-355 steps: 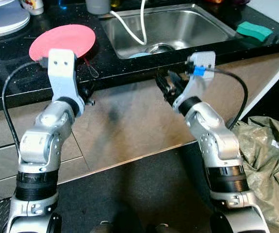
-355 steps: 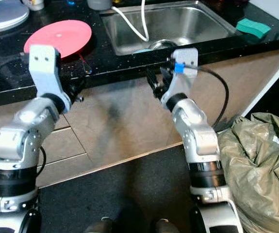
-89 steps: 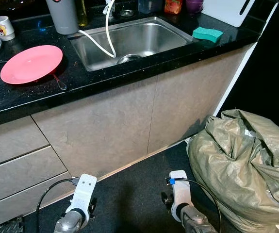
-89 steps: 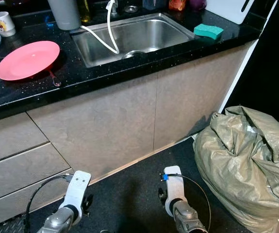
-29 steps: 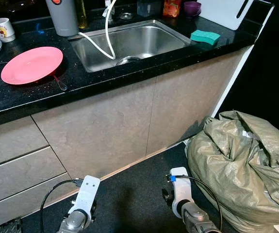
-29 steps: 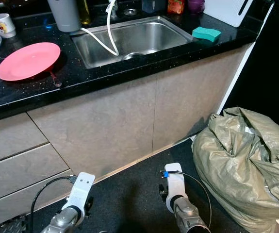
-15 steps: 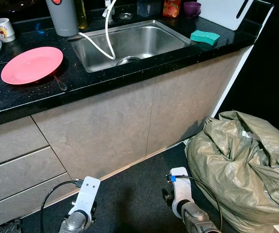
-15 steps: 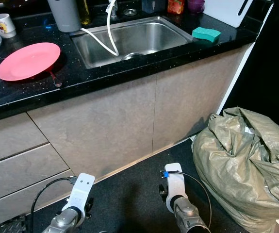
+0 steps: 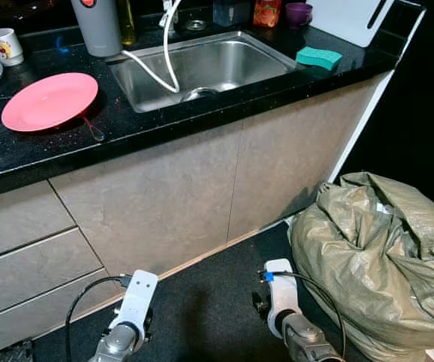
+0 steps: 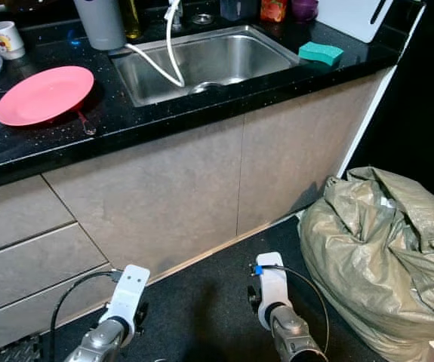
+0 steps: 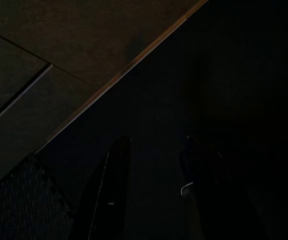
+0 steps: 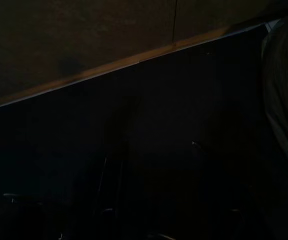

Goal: Kitchen organization

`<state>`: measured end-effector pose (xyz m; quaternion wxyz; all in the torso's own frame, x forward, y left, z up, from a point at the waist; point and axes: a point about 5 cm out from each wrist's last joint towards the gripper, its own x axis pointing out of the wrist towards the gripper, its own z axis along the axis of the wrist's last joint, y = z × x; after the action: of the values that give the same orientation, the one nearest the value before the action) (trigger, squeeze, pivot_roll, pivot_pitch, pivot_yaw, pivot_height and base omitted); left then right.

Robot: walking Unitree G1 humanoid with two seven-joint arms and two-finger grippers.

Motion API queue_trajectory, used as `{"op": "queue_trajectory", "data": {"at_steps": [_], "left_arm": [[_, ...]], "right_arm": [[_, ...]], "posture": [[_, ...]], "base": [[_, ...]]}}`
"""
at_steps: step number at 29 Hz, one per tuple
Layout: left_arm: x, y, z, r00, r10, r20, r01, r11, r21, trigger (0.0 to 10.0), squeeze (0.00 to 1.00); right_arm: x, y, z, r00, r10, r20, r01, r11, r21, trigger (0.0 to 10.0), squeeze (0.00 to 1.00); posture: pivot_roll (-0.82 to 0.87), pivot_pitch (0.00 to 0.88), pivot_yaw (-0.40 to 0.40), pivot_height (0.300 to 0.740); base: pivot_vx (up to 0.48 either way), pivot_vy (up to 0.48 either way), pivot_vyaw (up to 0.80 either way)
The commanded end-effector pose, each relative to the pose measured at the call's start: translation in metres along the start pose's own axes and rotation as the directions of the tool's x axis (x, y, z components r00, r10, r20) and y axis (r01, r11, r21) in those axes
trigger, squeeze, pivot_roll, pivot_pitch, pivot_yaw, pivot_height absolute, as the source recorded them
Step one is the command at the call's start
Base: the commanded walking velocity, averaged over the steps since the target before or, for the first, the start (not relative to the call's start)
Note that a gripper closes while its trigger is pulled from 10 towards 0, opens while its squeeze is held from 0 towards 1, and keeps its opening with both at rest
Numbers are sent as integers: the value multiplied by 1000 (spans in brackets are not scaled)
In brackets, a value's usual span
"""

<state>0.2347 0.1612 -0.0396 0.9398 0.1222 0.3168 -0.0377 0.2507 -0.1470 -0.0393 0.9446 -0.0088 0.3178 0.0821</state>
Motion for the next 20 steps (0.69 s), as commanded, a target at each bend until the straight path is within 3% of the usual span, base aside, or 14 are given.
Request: {"op": "queue_trajectory", "data": {"at_steps": [1, 20], "left_arm": [[0, -2, -3, 1000, -7, -12, 7, 1000, -14, 10000, 0], [1, -3, -1, 1000, -12, -6, 12, 1000, -22, 10000, 0]], "right_arm": [[-1, 0, -4, 1000, -8, -11, 8, 1000, 12, 10000, 0], [-1, -2, -3, 1000, -12, -4, 12, 1000, 15, 10000, 0]], "posture": [[-3, 86, 3, 740], [-8, 87, 11, 740]], "base": [[0, 0, 0], [0, 0, 0]]}}
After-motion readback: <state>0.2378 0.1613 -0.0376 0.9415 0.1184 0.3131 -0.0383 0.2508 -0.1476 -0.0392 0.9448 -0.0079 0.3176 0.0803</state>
